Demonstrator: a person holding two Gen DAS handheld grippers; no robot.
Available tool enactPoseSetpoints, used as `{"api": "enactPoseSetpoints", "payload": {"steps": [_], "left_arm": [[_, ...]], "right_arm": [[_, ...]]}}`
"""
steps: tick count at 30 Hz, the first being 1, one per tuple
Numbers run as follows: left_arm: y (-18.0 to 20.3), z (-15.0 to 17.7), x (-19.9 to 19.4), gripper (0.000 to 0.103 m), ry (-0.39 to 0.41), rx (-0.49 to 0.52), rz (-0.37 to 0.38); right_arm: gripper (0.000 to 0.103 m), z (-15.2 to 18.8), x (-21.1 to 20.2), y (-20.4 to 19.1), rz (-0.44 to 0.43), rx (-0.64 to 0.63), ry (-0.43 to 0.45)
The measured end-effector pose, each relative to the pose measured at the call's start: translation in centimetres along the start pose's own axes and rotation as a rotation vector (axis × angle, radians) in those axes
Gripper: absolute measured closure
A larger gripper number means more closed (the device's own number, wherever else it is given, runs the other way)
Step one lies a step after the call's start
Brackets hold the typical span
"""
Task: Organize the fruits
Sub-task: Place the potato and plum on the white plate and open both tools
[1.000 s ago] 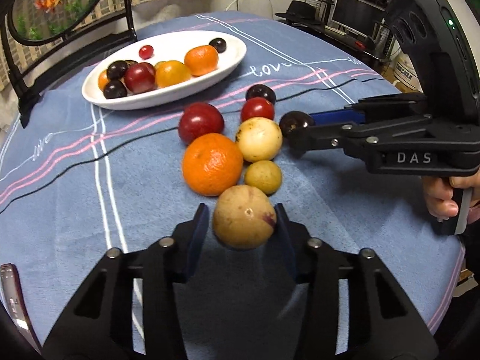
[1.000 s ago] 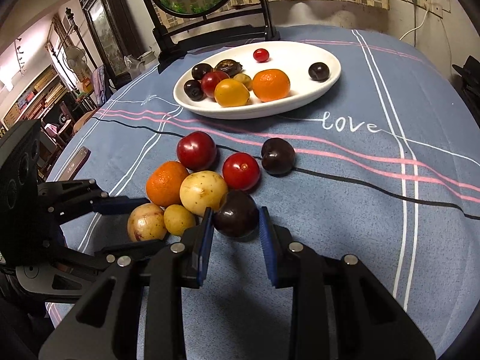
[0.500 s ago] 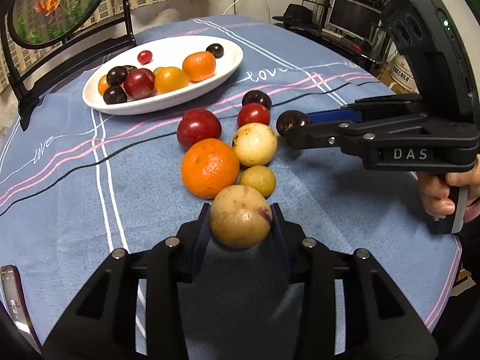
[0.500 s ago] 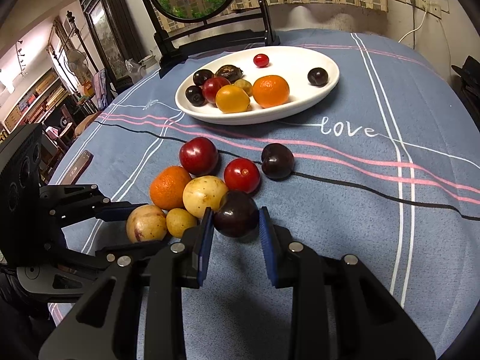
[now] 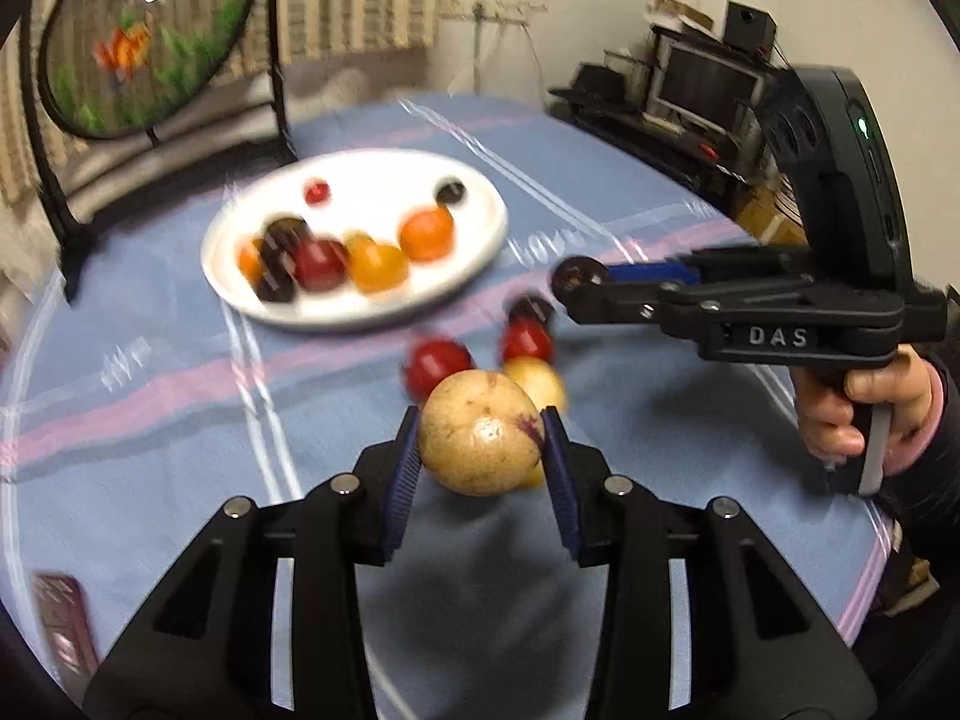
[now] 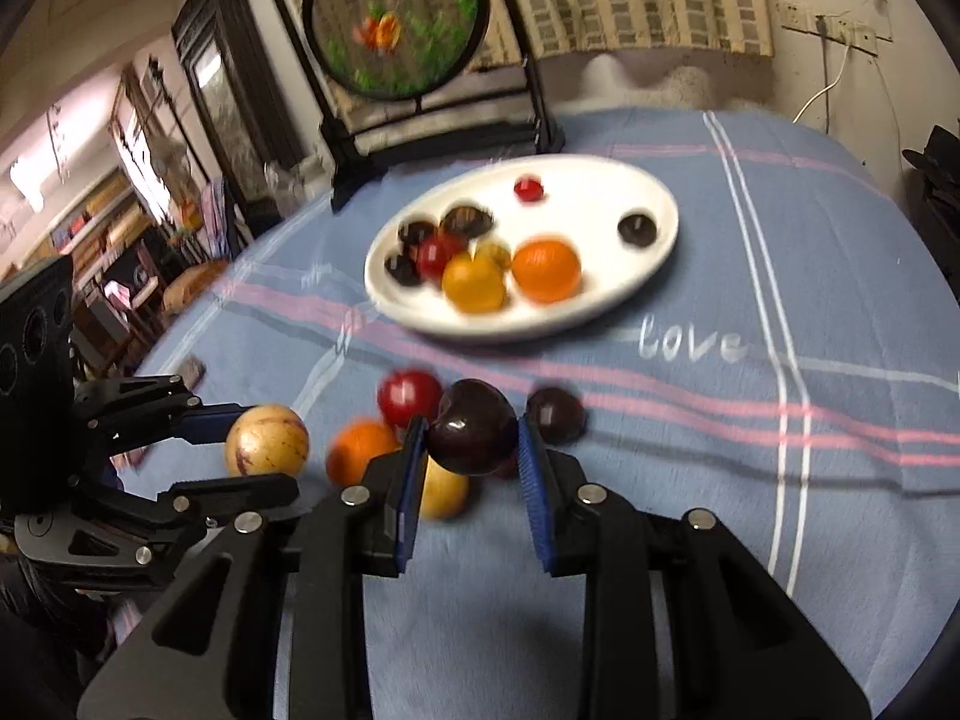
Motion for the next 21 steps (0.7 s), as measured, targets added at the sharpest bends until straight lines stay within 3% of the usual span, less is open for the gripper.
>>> {"api": "enactPoseSetpoints", "payload": {"steps": [4,8,11,17,18,20,21], "left_arm": [[-3.5,-4.5,1.3,0.063,0.059,-0.050,-0.100],[-7.5,-7.5,5.0,0.063,0.056,-0.131,-0.199],[-9.4,-8.7,8.0,0.063,0.039,-0.163,-0.243],[-11.5,-8.7,12.8,0.062,-0.027,-0.199,-0.261],[-11.8,-8.7,13.1,0.056,-0.028,-0.211,-0.276],[-12.0,-8.9,12.7,0.025,-0.011,-0.213,-0.301],[-11.9,-9.1,12.0,0.024,0.015,-0.202,-0.318]], "right_arm": [[0.073,-3.6,1.7,0.7,0.027,-0.003,0.068],[0.073,-6.1,4.9,2.0,0.021,0.016,0.078],[0.073,-7.4,7.5,3.5,0.046,0.017,0.064],[0.071,-7.7,11.8,5.3,0.040,0.026,0.002],[0.065,-7.6,12.0,5.4,0.039,0.027,-0.005],[0.065,-7.7,12.0,5.6,0.035,0.039,-0.008],[0.065,-7.7,11.7,5.5,0.034,0.044,-0.003]]}}
Point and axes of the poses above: each gripper's, at about its wrist camera, not at the fingertips, and x roughly the way its jaws point, y to its right, z to its underside, the point moved 7 cm from there along x, roughly the way its jaws point, and after that the axes turned 10 degrees about y, right-handed, at the moved point
